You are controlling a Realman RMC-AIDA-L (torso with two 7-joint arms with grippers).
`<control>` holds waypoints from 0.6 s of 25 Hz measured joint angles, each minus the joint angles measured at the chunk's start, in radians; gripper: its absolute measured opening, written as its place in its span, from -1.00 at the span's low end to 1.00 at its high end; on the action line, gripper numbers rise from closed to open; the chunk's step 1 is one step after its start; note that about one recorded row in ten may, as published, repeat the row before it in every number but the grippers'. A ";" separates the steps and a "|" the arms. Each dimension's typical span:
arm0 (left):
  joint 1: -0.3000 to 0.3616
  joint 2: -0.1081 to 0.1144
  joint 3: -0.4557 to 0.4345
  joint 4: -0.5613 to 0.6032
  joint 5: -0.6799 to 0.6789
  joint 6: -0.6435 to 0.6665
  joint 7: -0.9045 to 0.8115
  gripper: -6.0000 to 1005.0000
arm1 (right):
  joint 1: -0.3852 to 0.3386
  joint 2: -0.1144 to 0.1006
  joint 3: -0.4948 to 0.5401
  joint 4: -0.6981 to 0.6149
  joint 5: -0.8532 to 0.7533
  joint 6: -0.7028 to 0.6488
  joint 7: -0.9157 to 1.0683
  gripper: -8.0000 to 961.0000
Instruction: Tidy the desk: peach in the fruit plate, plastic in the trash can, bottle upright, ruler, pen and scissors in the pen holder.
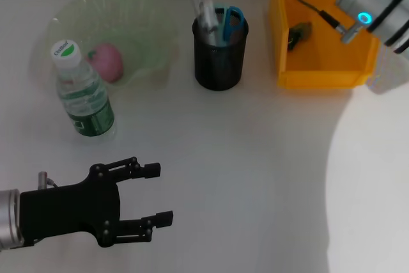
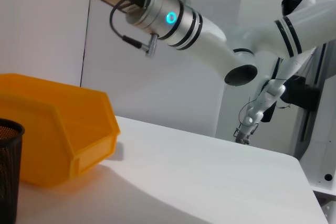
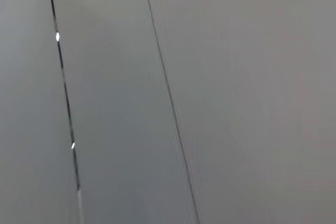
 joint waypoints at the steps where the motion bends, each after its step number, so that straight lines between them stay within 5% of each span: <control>1: 0.002 0.000 0.000 0.000 0.000 -0.001 0.000 0.62 | -0.040 -0.002 0.033 -0.039 0.018 -0.025 0.016 -0.77; 10: 0.007 0.000 0.001 0.000 0.000 -0.003 0.001 0.62 | -0.212 -0.008 0.403 -0.106 0.145 -0.262 0.372 -0.77; 12: 0.008 0.000 0.001 0.000 -0.002 -0.001 0.001 0.62 | -0.239 -0.016 0.428 -0.105 0.125 -0.308 0.395 -0.77; 15: 0.008 0.001 -0.002 0.000 -0.005 0.005 0.001 0.62 | -0.277 -0.058 0.433 -0.110 -0.030 -0.403 0.402 -0.73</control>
